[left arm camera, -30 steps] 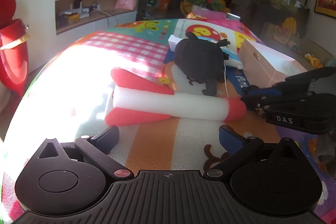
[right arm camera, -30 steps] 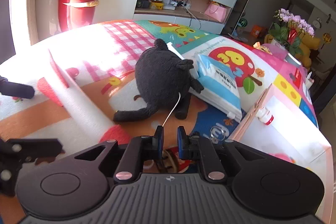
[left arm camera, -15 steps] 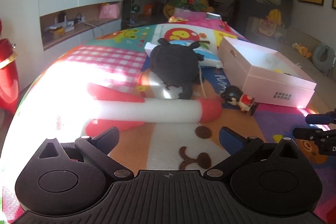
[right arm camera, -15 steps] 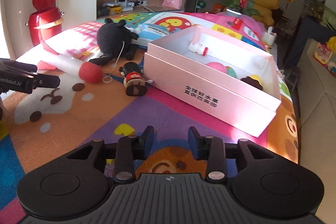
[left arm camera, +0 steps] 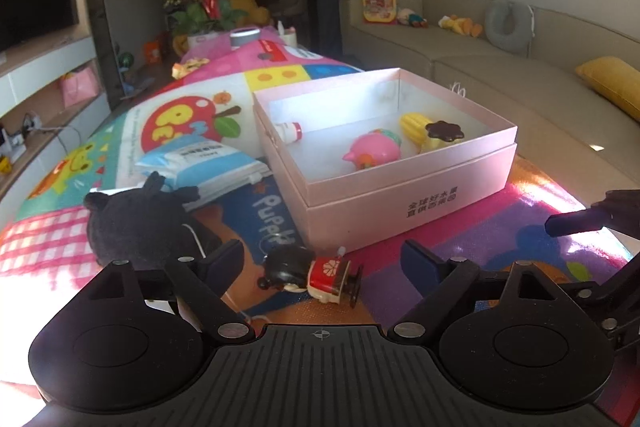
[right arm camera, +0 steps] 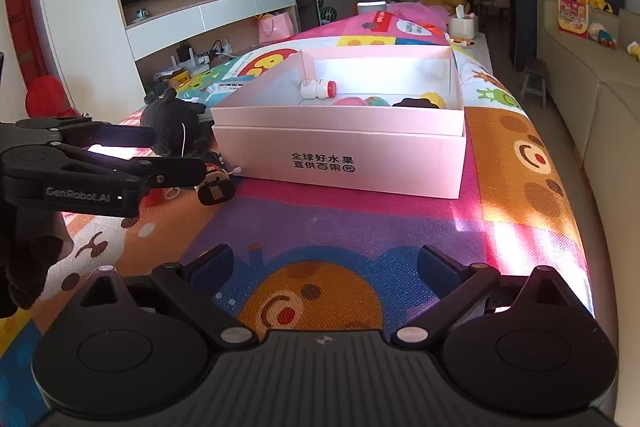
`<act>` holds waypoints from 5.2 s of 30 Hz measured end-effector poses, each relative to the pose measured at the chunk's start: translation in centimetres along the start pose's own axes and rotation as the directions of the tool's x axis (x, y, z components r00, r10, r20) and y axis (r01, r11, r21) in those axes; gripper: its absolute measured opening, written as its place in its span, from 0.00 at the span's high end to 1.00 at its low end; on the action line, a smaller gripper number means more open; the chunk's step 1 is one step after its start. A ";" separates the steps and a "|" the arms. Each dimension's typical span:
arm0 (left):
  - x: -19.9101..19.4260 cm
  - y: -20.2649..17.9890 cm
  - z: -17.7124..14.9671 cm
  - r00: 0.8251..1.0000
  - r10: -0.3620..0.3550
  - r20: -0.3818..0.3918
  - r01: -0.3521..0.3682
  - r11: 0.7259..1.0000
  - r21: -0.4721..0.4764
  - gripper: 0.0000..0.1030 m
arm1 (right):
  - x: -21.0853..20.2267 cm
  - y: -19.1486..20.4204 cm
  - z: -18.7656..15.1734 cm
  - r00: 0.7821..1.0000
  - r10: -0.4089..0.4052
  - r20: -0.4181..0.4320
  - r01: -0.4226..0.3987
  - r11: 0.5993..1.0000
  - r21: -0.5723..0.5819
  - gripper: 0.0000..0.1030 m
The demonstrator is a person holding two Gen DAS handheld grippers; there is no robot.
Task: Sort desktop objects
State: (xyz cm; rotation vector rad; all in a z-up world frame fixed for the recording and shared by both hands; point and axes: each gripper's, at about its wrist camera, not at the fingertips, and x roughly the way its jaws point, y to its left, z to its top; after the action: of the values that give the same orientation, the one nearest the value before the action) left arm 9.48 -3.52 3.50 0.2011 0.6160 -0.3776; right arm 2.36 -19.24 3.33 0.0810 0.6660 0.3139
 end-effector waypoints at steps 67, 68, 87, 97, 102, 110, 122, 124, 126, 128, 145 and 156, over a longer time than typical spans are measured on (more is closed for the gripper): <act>-8.8 0.3 -8.0 0.976 -0.217 0.002 0.215 0.966 -0.141 0.02 | 1.0 -0.1 0.1 0.996 -0.073 -0.058 0.075 0.997 0.019 0.00; -9.1 0.3 -7.9 0.980 -0.201 0.004 0.200 0.971 -0.130 0.02 | 0.9 -0.1 0.1 0.997 -0.062 -0.055 0.063 0.998 0.022 0.00; -10.1 2.1 -7.9 0.999 -0.017 -0.027 0.013 0.989 -0.149 0.01 | 0.5 7.4 0.2 0.983 0.126 -0.134 -0.155 0.961 -0.228 0.71; -8.7 0.0 -7.1 0.999 -0.025 -0.032 0.021 0.993 -0.114 0.01 | -1.6 0.6 0.8 0.982 0.163 -0.098 -0.154 0.984 0.090 0.55; -8.0 -0.1 -6.6 0.999 0.029 -0.032 -0.033 0.994 -0.103 0.01 | -2.2 -0.3 0.4 0.997 0.042 -0.068 -0.039 0.999 0.036 0.53; -5.2 -0.5 -5.8 0.998 0.046 -0.042 -0.049 0.997 -0.061 0.01 | -2.5 -2.0 -0.6 0.998 -0.036 -0.048 0.038 0.998 0.054 0.33; -4.8 -1.1 -5.5 0.993 0.027 -0.116 -0.038 0.995 -0.096 0.57 | -2.3 2.0 -0.6 1.000 -0.029 0.003 0.029 0.983 -0.183 0.30; -5.7 -1.2 -5.7 0.993 -0.019 -0.120 0.005 0.993 -0.114 0.56 | -1.9 2.6 -0.5 1.000 -0.023 -0.012 0.020 0.973 -0.229 0.32; -6.5 -1.8 -5.9 0.991 -0.056 -0.119 0.042 0.993 -0.112 0.54 | -1.3 2.9 -0.3 0.998 -0.038 -0.042 0.027 0.970 -0.241 0.33; -7.1 -2.5 -6.1 0.990 -0.072 -0.118 0.062 0.994 -0.092 0.47 | -0.9 3.0 -0.4 0.997 -0.033 -0.073 0.016 0.974 -0.225 0.33; -4.5 -3.9 -5.1 0.995 0.037 -0.091 -0.043 0.997 -0.062 0.35 | 0.1 2.7 0.3 0.993 0.010 -0.118 -0.015 0.999 -0.046 0.52; -6.1 -5.2 -5.8 0.996 0.015 -0.092 -0.014 1.000 0.007 0.65 | -1.9 2.7 -0.3 0.990 0.011 -0.142 -0.023 0.996 -0.086 0.62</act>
State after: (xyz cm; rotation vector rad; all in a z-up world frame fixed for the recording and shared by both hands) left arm -0.18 -4.83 2.15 0.2300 0.7033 -0.3577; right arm 0.09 -17.26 4.67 -0.0190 0.7915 0.3672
